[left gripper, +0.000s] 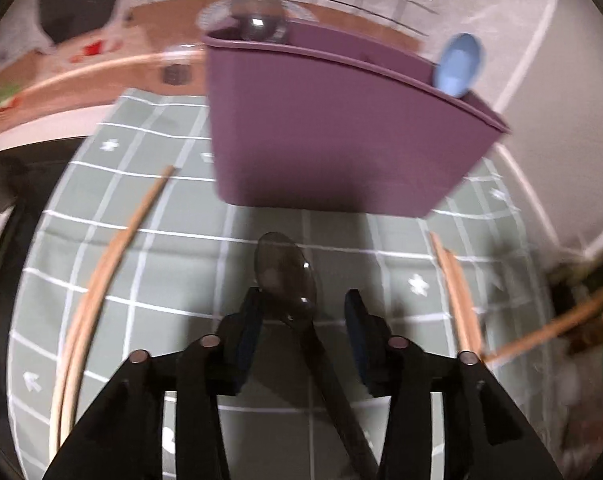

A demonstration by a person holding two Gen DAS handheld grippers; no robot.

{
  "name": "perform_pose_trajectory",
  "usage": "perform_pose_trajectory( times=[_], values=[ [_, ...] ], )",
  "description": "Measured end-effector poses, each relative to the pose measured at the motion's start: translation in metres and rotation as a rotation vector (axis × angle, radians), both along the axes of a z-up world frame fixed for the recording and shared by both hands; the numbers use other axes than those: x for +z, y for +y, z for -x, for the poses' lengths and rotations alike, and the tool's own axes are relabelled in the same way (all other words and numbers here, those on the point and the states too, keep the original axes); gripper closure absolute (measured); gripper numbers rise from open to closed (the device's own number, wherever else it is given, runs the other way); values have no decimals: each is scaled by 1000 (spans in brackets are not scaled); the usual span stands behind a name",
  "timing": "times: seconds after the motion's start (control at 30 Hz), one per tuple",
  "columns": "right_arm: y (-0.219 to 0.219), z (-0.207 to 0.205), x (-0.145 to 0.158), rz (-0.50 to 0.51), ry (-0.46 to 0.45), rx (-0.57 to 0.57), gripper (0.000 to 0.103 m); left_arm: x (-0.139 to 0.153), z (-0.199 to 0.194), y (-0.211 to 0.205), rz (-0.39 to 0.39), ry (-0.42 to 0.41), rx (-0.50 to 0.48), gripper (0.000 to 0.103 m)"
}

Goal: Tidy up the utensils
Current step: 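Lift the wooden spoon with the right tool while the left tool lifts the metal spoon, then lower both spoons into the purple caddy and open both tools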

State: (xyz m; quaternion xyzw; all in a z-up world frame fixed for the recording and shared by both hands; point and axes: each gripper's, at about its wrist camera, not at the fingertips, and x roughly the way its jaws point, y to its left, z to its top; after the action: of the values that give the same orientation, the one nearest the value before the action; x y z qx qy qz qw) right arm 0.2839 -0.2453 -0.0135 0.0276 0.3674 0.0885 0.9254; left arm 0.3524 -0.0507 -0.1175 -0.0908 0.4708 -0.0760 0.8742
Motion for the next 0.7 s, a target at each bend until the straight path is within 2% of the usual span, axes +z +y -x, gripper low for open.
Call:
perform_pose_trajectory(
  times=[0.1, 0.2, 0.43, 0.53, 0.6, 0.63, 0.67, 0.7],
  values=[
    [-3, -2, -1, -5, -2, -12, 77, 0, 2, 5, 40, 4, -40, 55],
    [-6, -2, -1, -17, -7, -22, 77, 2, 3, 7, 32, 3, 13, 51],
    [-11, -1, -3, -37, -8, -43, 77, -1, -1, -5, -171, -17, 112, 51],
    [-11, -2, -4, -34, -4, -51, 77, -3, -5, -12, -208, -27, 118, 51],
    [-10, -1, -4, -33, -3, -51, 77, -2, -6, -12, -195, -28, 122, 51],
    [-11, -1, -4, -33, -4, -50, 77, -1, -6, -8, -175, -28, 119, 55],
    [-11, -1, -3, -35, -4, -50, 77, -1, -6, -7, -158, -29, 115, 68],
    [-11, -1, -3, -38, -3, -50, 77, 0, -5, -3, -135, -27, 109, 68]
  ],
)
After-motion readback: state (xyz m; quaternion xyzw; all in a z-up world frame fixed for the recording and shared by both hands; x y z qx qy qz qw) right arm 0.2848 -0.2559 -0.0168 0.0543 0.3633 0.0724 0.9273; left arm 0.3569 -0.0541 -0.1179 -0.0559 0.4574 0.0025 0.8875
